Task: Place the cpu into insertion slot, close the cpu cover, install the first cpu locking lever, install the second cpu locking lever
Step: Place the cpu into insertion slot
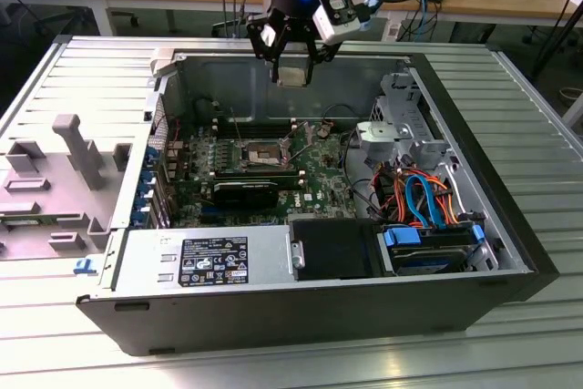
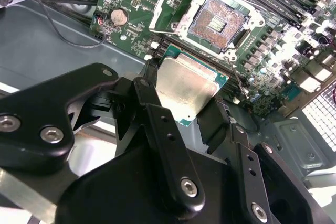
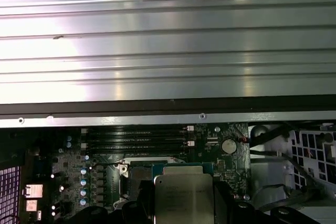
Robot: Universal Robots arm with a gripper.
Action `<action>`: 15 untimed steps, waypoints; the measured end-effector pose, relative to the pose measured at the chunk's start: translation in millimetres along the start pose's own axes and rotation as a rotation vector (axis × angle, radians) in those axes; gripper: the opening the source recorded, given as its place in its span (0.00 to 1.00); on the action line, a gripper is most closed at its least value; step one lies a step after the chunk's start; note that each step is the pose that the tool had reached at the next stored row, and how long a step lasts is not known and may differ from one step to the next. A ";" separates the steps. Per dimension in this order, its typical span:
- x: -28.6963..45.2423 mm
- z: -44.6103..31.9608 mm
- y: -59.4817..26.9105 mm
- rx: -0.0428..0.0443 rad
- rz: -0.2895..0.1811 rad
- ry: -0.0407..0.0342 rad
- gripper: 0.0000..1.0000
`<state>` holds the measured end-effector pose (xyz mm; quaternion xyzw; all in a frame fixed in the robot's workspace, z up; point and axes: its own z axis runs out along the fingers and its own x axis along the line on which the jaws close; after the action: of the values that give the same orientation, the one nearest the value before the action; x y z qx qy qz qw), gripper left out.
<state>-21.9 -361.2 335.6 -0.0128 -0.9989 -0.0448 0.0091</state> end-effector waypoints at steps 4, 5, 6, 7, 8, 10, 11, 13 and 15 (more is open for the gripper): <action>0.0 0.7 -0.3 0.0000 0.000 0.0000 0.55; 0.0 0.8 -0.4 0.0001 0.000 0.0000 0.55; 0.0 1.0 -0.5 0.0000 0.000 0.0000 0.55; 0.0 1.1 -0.5 0.0000 0.000 0.0000 0.55; 0.0 1.3 -0.7 0.0000 0.000 0.0000 0.55; 0.0 1.6 -0.8 0.0000 0.000 0.0000 0.55; 0.0 1.7 -0.9 0.0000 0.000 0.0000 0.55; 0.0 2.0 -1.0 0.0000 0.000 0.0000 0.55; -0.1 2.4 -1.2 0.0001 0.000 0.0000 0.55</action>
<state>-21.9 -362.3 333.1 -0.0128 -0.9989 -0.0448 0.0091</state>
